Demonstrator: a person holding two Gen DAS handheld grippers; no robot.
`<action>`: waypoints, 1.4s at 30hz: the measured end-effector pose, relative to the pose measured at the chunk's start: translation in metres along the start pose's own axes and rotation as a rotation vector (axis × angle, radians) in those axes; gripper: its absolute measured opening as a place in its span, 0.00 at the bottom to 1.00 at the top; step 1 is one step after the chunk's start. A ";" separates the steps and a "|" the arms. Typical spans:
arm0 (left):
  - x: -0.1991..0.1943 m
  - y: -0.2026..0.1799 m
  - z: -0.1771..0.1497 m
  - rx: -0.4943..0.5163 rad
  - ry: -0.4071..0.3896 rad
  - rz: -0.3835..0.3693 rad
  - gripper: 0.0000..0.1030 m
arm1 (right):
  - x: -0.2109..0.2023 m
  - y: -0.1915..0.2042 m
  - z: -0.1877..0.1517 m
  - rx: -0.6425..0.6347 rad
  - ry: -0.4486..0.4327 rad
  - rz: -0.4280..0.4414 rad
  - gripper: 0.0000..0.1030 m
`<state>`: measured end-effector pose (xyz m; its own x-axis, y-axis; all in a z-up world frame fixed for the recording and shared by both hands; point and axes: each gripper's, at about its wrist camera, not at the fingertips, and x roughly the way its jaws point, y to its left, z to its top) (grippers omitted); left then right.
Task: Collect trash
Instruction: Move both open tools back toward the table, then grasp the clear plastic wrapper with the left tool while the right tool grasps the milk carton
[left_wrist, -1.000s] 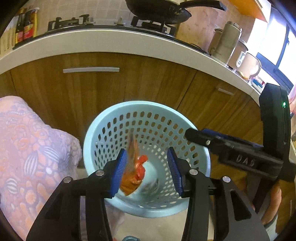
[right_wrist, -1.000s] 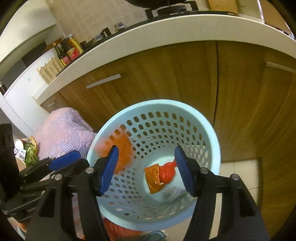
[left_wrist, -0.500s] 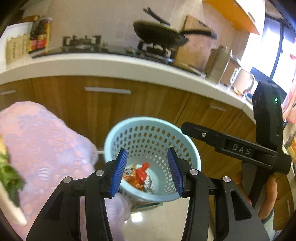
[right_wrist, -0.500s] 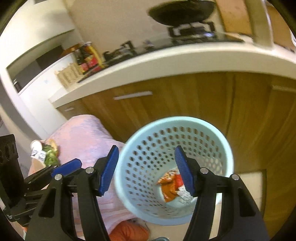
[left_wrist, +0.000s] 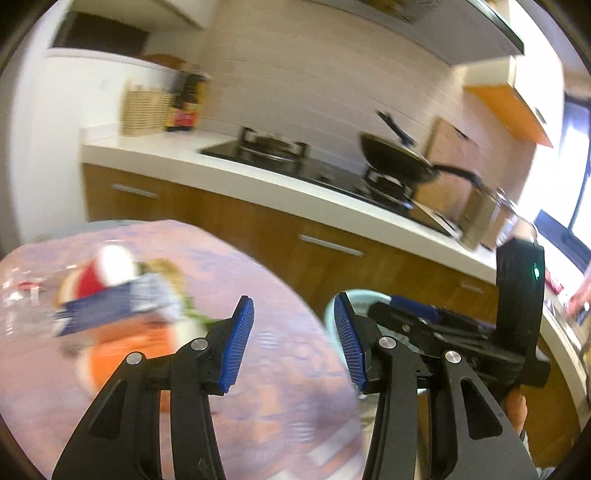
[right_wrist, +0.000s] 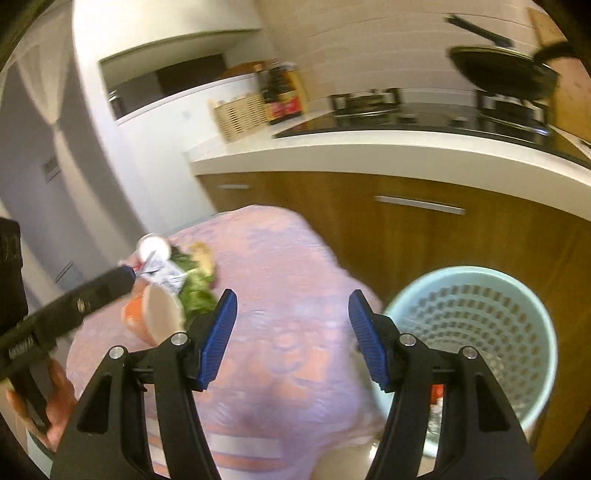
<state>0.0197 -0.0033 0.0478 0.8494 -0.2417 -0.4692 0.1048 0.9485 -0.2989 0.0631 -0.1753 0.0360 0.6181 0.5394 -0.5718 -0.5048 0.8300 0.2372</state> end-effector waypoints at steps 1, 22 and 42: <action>-0.005 0.009 0.001 -0.012 -0.006 0.014 0.43 | 0.003 0.006 0.000 -0.011 0.003 0.011 0.57; -0.042 0.260 0.006 -0.355 0.019 0.470 0.66 | 0.108 0.148 0.037 -0.457 0.160 0.229 0.61; 0.025 0.299 0.000 -0.406 0.141 0.304 0.10 | 0.152 0.170 0.026 -0.635 0.253 0.276 0.62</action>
<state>0.0723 0.2739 -0.0534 0.7296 -0.0195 -0.6836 -0.3680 0.8314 -0.4165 0.0869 0.0515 0.0104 0.2990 0.6039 -0.7388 -0.9211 0.3851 -0.0580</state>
